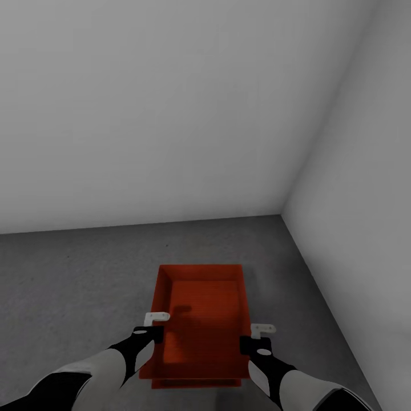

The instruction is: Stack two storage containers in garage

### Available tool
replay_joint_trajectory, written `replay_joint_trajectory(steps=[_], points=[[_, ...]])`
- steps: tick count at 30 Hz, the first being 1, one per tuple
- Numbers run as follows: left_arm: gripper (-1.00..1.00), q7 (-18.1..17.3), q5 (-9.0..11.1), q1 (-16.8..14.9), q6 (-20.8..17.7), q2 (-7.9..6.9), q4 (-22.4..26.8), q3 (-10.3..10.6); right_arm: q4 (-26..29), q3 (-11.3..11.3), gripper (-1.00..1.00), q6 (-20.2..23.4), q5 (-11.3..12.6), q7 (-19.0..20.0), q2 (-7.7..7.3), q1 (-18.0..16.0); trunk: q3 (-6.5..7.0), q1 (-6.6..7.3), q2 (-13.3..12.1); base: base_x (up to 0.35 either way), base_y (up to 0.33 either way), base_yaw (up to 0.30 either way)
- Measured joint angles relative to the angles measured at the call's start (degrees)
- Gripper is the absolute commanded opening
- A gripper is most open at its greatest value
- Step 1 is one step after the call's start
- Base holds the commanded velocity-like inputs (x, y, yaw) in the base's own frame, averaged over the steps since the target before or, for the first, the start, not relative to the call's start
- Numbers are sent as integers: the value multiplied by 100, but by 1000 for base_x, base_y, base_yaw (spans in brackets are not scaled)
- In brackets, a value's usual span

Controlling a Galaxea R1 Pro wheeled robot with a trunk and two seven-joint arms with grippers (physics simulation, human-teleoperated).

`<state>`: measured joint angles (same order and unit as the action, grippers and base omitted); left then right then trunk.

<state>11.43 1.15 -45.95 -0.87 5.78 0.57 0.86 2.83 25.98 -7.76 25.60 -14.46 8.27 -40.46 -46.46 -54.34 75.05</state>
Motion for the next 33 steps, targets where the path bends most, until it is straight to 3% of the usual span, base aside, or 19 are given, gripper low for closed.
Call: replay_joint_trajectory(steps=[33], points=[[-100,-3,0,0,0,-1,0,0,0,-1,-100,0,-1,0,0,0,0,0,0,-35,0,0]])
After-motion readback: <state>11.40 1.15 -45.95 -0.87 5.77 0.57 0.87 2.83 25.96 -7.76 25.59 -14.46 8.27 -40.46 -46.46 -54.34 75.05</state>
